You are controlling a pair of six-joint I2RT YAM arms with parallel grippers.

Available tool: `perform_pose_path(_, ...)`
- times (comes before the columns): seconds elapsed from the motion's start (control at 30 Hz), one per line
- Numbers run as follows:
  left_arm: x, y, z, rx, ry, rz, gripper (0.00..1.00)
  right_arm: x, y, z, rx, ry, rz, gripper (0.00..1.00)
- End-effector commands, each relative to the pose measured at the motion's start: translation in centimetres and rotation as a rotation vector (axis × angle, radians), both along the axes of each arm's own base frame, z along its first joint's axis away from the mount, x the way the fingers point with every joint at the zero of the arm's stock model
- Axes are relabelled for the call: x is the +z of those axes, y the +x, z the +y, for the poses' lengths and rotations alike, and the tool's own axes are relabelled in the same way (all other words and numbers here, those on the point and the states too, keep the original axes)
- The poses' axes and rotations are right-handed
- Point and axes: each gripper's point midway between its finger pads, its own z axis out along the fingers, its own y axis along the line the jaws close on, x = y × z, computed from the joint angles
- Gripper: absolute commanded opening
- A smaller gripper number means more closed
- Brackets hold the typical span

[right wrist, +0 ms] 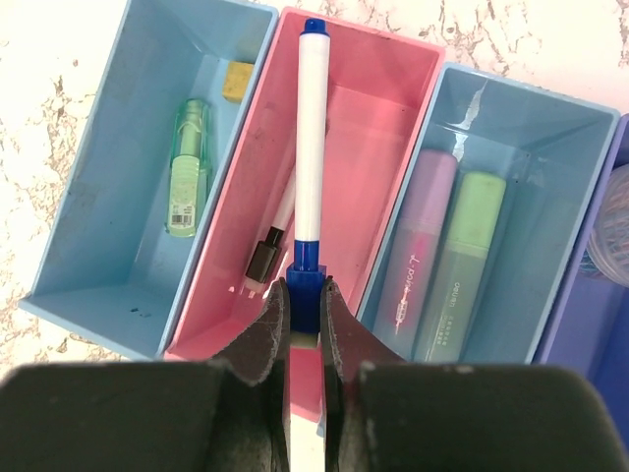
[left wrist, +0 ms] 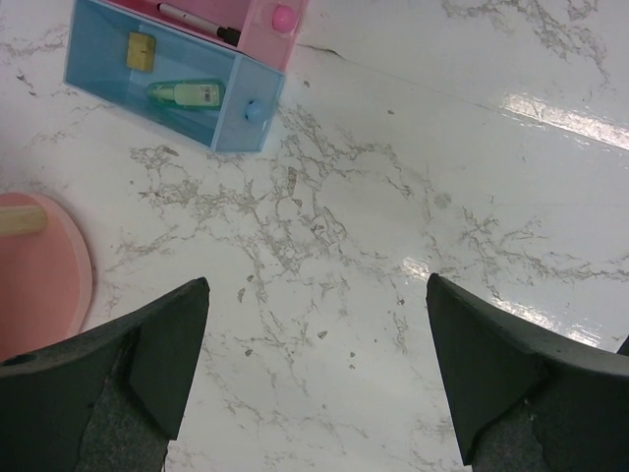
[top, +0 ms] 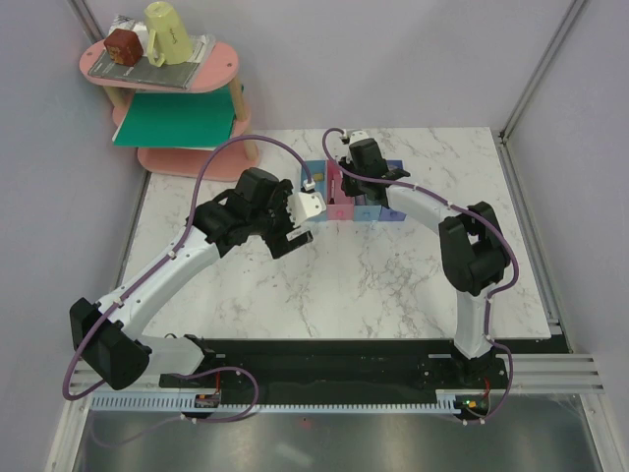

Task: Sort the stationery into containers
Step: Place the pen in the storage box.

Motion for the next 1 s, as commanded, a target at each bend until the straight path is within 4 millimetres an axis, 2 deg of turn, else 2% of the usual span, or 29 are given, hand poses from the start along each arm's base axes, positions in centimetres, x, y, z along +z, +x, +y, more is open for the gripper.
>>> perform_pose_path(0.0, 0.9, -0.4, -0.2, 0.006, -0.050, -0.004, 0.98, 0.1, 1.0, 0.8, -0.006, 0.021, -0.021, 0.05)
perform_pose_path(0.17, 0.8, -0.3, -0.1, 0.013, -0.048, 0.000, 0.97, -0.2, 1.1, 0.9, 0.002, 0.016, -0.017, 0.07)
perform_pose_path(0.27, 1.0, -0.2, -0.1, 0.024, -0.053, -0.002, 0.98, -0.1, 0.9, 1.0, 0.020, 0.015, -0.015, 0.13)
perform_pose_path(0.3, 0.9, -0.2, -0.1, 0.032, -0.056, 0.001, 0.98, 0.0, 0.8, 1.0, 0.025, 0.017, -0.016, 0.27)
perform_pose_path(0.4, 1.1, -0.1, -0.1, 0.047, -0.064, 0.004, 0.99, 0.5, 0.5, 1.2, 0.047, 0.012, -0.026, 0.51)
perform_pose_path(0.5, 1.2, -0.1, -0.1, 0.058, -0.068, 0.005, 1.00, 1.4, 0.3, 1.5, 0.075, 0.003, -0.046, 0.65)
perform_pose_path(0.53, 1.2, -0.2, 0.0, 0.061, -0.070, 0.005, 1.00, 1.7, 0.2, 1.6, 0.084, 0.000, -0.051, 0.65)
perform_pose_path(0.63, 1.3, -0.2, 0.1, 0.068, -0.073, 0.002, 1.00, 3.2, 0.0, 1.7, 0.115, -0.004, -0.076, 0.68)
perform_pose_path(0.7, 1.6, -0.2, 0.3, 0.074, -0.072, -0.007, 1.00, 5.3, -0.2, 1.9, 0.148, 0.002, -0.107, 0.71)
perform_pose_path(0.73, 1.7, -0.2, 0.4, 0.081, -0.072, -0.013, 1.00, 6.0, -0.9, 2.0, 0.201, -0.010, -0.109, 0.76)
perform_pose_path(0.8, 2.5, -0.2, 0.9, 0.098, -0.083, -0.025, 1.00, 9.3, -1.8, 2.4, 0.275, -0.004, -0.146, 0.90)
perform_pose_path(0.83, 3.2, -0.3, 1.0, 0.104, -0.095, -0.034, 1.00, 9.4, -2.8, 1.9, 0.308, -0.048, -0.122, 0.97)
perform_pose_path(0.87, 3.5, -0.5, 1.3, 0.110, -0.099, -0.030, 1.00, 11.9, -3.2, 1.4, 0.312, -0.061, -0.158, 0.98)
perform_pose_path(0.93, 4.2, -0.5, 2.0, 0.137, -0.119, -0.027, 1.00, 13.0, -4.9, -0.2, 0.337, -0.126, -0.135, 0.98)
perform_pose_path(0.97, 4.5, -0.8, 2.2, 0.155, -0.140, -0.009, 1.00, 15.1, -5.5, -1.5, 0.318, -0.150, -0.164, 0.98)
